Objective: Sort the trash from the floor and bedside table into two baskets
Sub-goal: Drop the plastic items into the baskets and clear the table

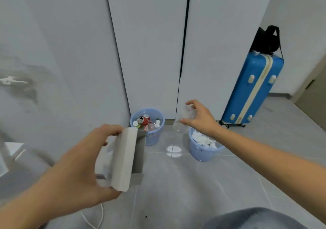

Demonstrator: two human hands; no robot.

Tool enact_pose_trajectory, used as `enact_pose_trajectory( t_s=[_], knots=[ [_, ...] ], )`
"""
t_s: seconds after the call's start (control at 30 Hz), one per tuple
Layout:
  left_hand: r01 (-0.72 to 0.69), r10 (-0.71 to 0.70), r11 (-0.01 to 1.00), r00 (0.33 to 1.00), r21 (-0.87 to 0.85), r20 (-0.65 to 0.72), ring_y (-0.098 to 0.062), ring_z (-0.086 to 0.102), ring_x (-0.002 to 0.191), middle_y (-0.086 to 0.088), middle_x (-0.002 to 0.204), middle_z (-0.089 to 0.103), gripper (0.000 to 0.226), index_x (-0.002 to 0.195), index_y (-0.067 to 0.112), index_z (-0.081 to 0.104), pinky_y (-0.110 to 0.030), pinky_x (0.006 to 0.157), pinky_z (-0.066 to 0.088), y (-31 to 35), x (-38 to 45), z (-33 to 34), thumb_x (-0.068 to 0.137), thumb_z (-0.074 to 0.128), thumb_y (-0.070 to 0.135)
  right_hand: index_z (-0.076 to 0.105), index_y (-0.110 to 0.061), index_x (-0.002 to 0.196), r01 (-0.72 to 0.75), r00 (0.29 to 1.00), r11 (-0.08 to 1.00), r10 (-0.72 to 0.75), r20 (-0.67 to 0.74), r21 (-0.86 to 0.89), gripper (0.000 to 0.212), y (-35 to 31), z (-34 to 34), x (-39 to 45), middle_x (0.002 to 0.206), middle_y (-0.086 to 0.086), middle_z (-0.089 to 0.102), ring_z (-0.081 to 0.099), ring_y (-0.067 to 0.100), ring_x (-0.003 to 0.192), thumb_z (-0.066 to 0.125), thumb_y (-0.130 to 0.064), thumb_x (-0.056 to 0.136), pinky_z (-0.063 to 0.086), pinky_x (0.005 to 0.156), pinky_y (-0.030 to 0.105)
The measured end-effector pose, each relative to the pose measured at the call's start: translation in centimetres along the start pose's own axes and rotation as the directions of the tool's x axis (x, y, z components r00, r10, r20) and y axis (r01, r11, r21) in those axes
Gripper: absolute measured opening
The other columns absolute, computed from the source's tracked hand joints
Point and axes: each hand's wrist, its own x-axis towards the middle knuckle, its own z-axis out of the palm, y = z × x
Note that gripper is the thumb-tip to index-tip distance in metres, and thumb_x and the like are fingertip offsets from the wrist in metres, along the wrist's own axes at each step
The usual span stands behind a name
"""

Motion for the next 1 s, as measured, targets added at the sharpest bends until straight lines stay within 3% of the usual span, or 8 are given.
enact_pose_trajectory(
  t_s=[0.07, 0.13, 0.23, 0.3, 0.47, 0.57, 0.67, 1.0],
  knots=[
    [-0.079, 0.048, 0.974, 0.988, 0.213, 0.145, -0.009, 0.052, 0.125, 0.024, 0.124, 0.06, 0.06, 0.106, 0.044, 0.063, -0.029, 0.095, 0.048, -1.0, 3.1, 4.1, 0.05, 0.082, 0.059, 0.051, -0.024, 0.135, -0.008, 1.0, 1.0, 0.008, -0.005, -0.009, 0.067, 2.1, -2.4, 1.4, 0.129, 0.0, 0.055, 0.055, 0.022, 0.119, 0.087, -0.031, 0.079, 0.049, 0.1, 0.038],
    [-0.22, 0.186, 0.946, 0.97, 0.237, 0.158, -0.001, 0.047, 0.131, 0.03, 0.12, 0.054, 0.089, 0.117, 0.048, 0.056, -0.026, 0.103, 0.047, -0.5, 6.1, 9.0, 0.035, 0.073, 0.08, 0.051, -0.025, 0.135, -0.012, 1.0, 1.0, 0.012, -0.027, -0.009, 0.066, 4.4, -4.2, 3.2, 0.13, 0.0, 0.054, 0.056, 0.023, 0.119, 0.086, -0.028, 0.079, 0.05, 0.1, 0.039],
    [-0.595, 0.533, 0.743, 0.803, 0.305, 0.269, 0.01, 0.038, 0.121, 0.032, 0.138, 0.038, 0.09, 0.139, 0.046, 0.031, -0.008, 0.091, 0.041, 3.8, 5.7, 16.8, 0.058, 0.06, 0.073, 0.052, -0.027, 0.133, -0.021, 0.997, 1.0, 0.021, -0.068, -0.003, 0.066, 7.8, -6.0, 6.2, 0.129, 0.001, 0.055, 0.057, 0.023, 0.115, 0.087, -0.028, 0.078, 0.052, 0.099, 0.04],
    [-0.727, 0.662, 0.613, 0.687, 0.31, 0.301, -0.002, 0.042, 0.122, 0.026, 0.144, 0.035, 0.086, 0.141, 0.043, 0.028, -0.02, 0.089, 0.049, 4.6, 8.4, 21.3, 0.069, 0.071, 0.064, 0.053, -0.027, 0.132, -0.042, 0.994, 0.999, 0.041, -0.097, 0.0, 0.065, 10.1, -6.7, 8.1, 0.127, 0.0, 0.056, 0.057, 0.021, 0.112, 0.088, -0.029, 0.077, 0.052, 0.096, 0.037],
    [-0.812, 0.657, 0.406, 0.578, 0.418, 0.484, -0.021, 0.046, 0.118, 0.015, 0.152, 0.032, 0.093, 0.144, 0.031, 0.029, -0.047, 0.078, 0.056, 5.0, 21.5, 32.7, 0.07, 0.082, 0.012, 0.053, -0.027, 0.133, -0.134, 0.972, 0.991, 0.131, -0.196, -0.005, 0.066, 17.7, -8.1, 10.5, 0.128, 0.0, 0.056, 0.056, 0.02, 0.111, 0.088, -0.028, 0.077, 0.047, 0.085, 0.03],
    [-0.865, 0.657, 0.285, 0.491, 0.414, 0.573, -0.022, 0.048, 0.114, 0.016, 0.153, 0.033, 0.099, 0.146, 0.033, 0.032, -0.047, 0.071, 0.057, 5.0, 27.9, 37.8, 0.066, 0.087, 0.014, 0.053, -0.028, 0.134, -0.192, 0.955, 0.981, 0.181, -0.237, -0.027, 0.066, 22.3, -8.7, 11.0, 0.128, 0.0, 0.054, 0.057, 0.021, 0.107, 0.088, -0.027, 0.078, 0.053, 0.071, 0.028],
    [-0.895, 0.665, 0.181, 0.417, 0.408, 0.62, -0.024, 0.044, 0.125, 0.007, 0.16, 0.031, 0.101, 0.151, 0.036, 0.031, -0.046, 0.078, 0.057, 4.2, 32.3, 42.2, 0.07, 0.086, 0.013, 0.054, -0.027, 0.132, -0.22, 0.945, 0.975, 0.204, -0.257, -0.037, 0.067, 25.9, -8.6, 11.8, 0.125, 0.0, 0.056, 0.058, 0.02, 0.109, 0.09, -0.029, 0.075, 0.058, 0.09, 0.043],
    [-0.864, 0.692, 0.412, 0.503, 0.289, 0.517, -0.033, 0.03, 0.147, -0.007, 0.162, 0.031, 0.09, 0.156, 0.034, 0.029, -0.052, 0.111, 0.04, 1.5, 34.8, 47.0, 0.08, 0.07, 0.013, 0.053, -0.024, 0.134, -0.187, 0.967, 0.98, 0.172, -0.188, -0.067, 0.065, 26.1, -2.8, 15.7, 0.124, -0.001, 0.054, 0.056, 0.0, 0.092, 0.088, -0.025, 0.079, 0.048, 0.078, 0.022]
  ],
)
